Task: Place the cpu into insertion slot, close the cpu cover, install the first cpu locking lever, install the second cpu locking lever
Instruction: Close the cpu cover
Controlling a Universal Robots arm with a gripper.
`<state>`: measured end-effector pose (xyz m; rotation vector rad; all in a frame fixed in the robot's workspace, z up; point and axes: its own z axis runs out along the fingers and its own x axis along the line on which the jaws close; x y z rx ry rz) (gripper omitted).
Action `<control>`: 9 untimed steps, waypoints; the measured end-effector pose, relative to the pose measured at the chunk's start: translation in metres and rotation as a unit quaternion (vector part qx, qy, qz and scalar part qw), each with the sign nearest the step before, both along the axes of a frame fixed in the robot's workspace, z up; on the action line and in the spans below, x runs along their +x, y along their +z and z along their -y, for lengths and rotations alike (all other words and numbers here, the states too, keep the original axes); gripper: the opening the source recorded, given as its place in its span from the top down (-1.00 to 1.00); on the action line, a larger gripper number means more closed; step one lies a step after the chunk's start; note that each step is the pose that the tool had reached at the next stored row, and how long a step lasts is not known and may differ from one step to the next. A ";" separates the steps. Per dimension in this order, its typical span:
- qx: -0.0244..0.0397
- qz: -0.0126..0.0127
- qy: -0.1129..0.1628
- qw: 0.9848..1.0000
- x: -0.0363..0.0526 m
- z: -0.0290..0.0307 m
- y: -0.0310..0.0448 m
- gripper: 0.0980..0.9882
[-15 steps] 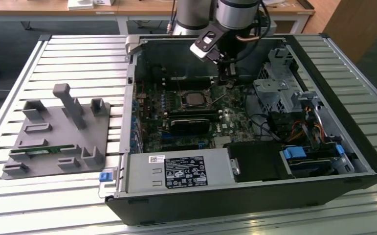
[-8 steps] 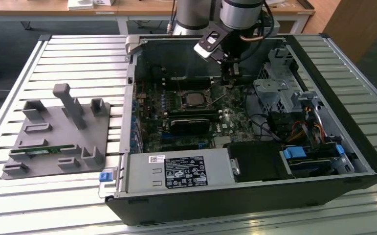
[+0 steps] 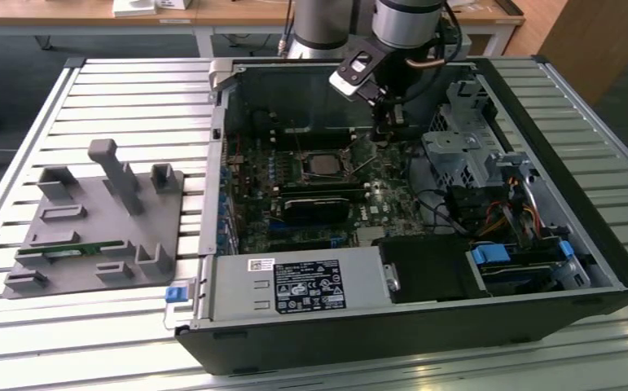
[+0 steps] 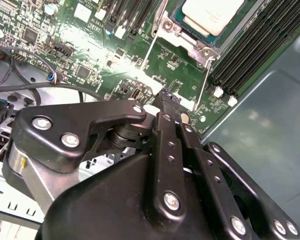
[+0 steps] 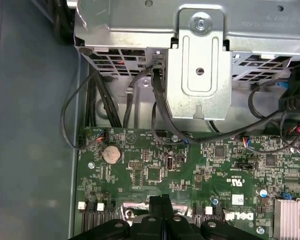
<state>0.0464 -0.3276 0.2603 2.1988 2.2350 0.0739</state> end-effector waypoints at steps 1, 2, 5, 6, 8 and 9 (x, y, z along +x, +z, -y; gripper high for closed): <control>0.000 0.000 0.000 1.000 0.0008 -0.0002 -0.0001 0.98; 0.000 0.000 0.000 1.000 0.0016 -0.0005 -0.0002 0.98; -0.001 0.000 0.000 1.000 0.0036 -0.0011 -0.0005 0.98; -0.001 0.000 0.000 1.000 0.0043 -0.0013 -0.0006 0.98; -0.001 -0.001 0.000 1.000 0.0057 -0.0018 -0.0009 0.98; -0.001 -0.001 0.000 1.000 0.0064 -0.0023 -0.0010 0.98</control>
